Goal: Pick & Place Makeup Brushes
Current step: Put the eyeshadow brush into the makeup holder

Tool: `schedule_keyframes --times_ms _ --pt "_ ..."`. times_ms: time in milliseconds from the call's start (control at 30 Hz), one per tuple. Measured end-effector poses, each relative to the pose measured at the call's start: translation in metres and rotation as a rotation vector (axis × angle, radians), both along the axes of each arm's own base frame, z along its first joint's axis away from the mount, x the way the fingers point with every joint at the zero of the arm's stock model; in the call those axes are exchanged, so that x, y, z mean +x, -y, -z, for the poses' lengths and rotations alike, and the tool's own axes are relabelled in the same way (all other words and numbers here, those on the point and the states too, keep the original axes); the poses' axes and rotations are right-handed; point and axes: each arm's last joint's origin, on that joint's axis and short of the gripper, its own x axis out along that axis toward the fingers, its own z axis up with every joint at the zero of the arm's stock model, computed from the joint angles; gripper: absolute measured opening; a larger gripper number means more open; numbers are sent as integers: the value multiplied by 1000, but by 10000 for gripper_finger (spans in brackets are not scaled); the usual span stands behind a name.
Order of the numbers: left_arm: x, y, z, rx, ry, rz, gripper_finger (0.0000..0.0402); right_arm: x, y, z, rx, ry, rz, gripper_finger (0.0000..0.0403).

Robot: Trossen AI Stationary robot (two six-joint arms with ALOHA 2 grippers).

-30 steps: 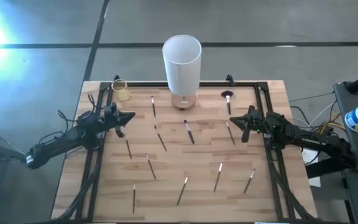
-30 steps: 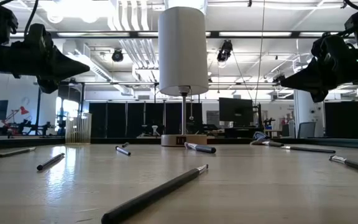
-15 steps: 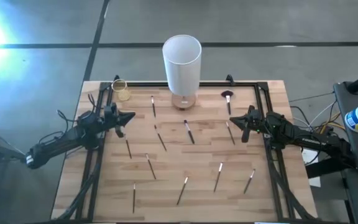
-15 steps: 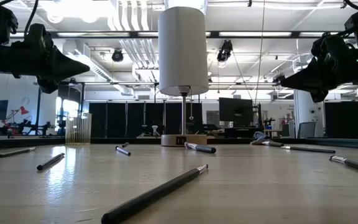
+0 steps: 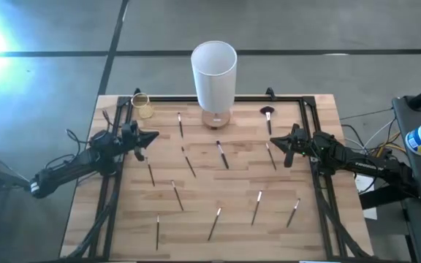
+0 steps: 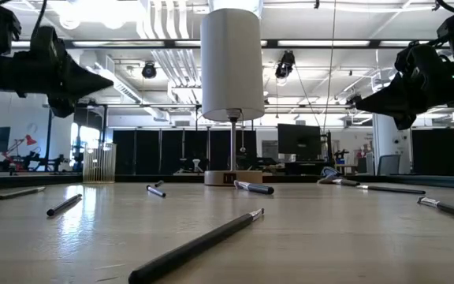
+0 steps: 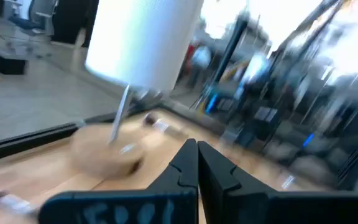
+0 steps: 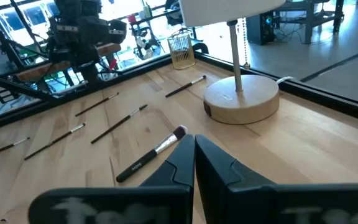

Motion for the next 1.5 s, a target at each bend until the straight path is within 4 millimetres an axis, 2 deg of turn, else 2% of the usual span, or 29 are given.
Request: schedule_keyframes --times_ms 167,367,633,767,867,933,1067,1167,1500 --pt "-1 0 -7 -277 180 27 0 0 0 0 0 0 0 8" --pt "-2 -2 -9 -196 182 -67 0 0 0 0 0 0 0 9" --pt "-3 -3 -12 -276 269 -110 0 0 0 0 0 0 0 8" --pt "-7 -7 -18 -255 356 -256 0 0 0 0 0 0 0 9" --pt "-7 -7 -18 -272 359 -255 0 0 0 0 0 0 0 9" --pt "-6 -7 -20 -288 322 -232 0 0 0 0 0 0 0 8" --pt "-5 -7 -37 -262 280 -240 0 0 0 0 0 1 2 8" --pt "0 -10 -46 -266 171 -291 0 0 0 0 -1 0 4 9" --pt "38 -27 -66 -512 -222 -401 0 0 0 -1 -4 6 13 9"
